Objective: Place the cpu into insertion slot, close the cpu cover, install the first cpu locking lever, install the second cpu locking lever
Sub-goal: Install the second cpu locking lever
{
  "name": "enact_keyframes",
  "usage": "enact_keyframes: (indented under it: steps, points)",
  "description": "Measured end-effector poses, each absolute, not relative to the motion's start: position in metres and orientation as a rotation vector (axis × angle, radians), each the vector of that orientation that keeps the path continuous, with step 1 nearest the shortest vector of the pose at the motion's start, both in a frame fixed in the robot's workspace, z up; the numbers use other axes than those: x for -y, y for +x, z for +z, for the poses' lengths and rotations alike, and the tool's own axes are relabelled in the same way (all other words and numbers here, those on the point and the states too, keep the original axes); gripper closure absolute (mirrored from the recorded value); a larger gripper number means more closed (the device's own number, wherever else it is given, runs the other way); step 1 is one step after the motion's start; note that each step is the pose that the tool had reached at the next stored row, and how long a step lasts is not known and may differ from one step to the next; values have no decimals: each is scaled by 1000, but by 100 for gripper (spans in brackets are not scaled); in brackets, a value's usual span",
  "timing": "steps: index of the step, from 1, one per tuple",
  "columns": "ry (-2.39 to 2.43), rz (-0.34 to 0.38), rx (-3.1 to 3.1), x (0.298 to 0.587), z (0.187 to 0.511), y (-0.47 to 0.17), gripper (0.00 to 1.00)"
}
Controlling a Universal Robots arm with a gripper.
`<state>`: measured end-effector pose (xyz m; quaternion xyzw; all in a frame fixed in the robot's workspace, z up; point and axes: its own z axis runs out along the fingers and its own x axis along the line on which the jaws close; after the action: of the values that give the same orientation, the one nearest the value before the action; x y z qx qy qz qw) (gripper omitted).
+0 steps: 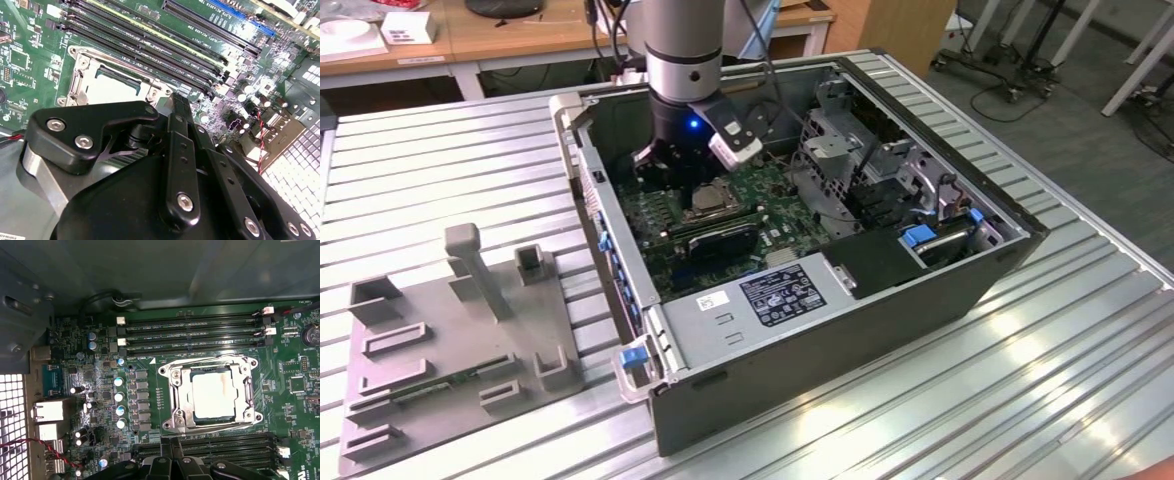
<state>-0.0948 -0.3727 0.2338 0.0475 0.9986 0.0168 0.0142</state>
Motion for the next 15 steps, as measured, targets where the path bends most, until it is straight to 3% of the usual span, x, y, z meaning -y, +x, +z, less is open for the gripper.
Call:
enact_keyframes:
  steps: [15]
  points:
    - [148,52,-3109,373,238,-95,89]
